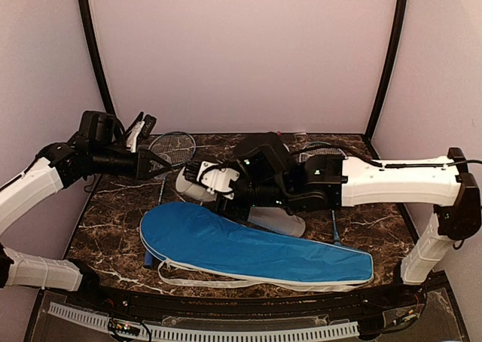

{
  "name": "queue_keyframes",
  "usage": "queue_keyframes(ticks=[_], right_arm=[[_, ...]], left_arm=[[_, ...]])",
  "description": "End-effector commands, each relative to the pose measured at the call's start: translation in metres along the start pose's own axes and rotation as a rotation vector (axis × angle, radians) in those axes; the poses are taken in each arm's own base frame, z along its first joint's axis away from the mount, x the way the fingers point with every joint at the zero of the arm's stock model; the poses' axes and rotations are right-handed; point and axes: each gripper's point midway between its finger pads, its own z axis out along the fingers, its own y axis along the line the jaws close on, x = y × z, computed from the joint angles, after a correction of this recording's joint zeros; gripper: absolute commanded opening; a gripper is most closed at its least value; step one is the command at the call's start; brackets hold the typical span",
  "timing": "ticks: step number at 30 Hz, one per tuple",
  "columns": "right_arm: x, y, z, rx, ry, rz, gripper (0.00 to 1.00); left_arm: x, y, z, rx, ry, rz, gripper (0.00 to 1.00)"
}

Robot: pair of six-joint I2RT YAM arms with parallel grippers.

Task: Pack up the badminton gear
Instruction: Place the shuttle tube in the racket bag, then pick up the shuttle tube from the racket bag.

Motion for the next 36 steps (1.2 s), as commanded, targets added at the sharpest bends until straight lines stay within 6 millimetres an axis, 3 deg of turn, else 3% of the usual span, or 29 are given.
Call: queue_keyframes(ticks=[1, 4, 10, 15, 19, 26, 36], right_arm=[[0.044, 0.039, 0.023, -0.038, 0.202, -0.113, 0.63], [0.064, 0.060, 0.039, -0.051, 0.268, -0.185, 0.63], [0.103, 0.085, 0.070, -0.068, 0.377, -0.250, 0.65], [0.113, 0.098, 0.082, -0.104, 0.381, -0.245, 0.72], [0.114, 0.105, 0.085, -0.131, 0.370, -0.223, 0.87], [0.116, 0.100, 0.080, -0.118, 0.364, -0.201, 0.97], [0.149, 0.066, 0.069, -0.064, 0.452, -0.192, 0.97]], left_arm=[[0.003, 0.014, 0.000, -0.065, -0.056, -0.001, 0.00], [0.011, 0.030, 0.004, -0.133, -0.049, -0.016, 0.00], [0.028, 0.038, 0.019, -0.120, 0.002, -0.037, 0.00], [0.035, 0.038, 0.022, -0.102, 0.006, -0.050, 0.00], [0.044, 0.037, 0.022, -0.088, 0.016, -0.068, 0.00], [0.061, 0.036, 0.021, -0.062, 0.023, -0.092, 0.00], [0.101, 0.025, 0.023, 0.036, 0.104, -0.242, 0.00]])
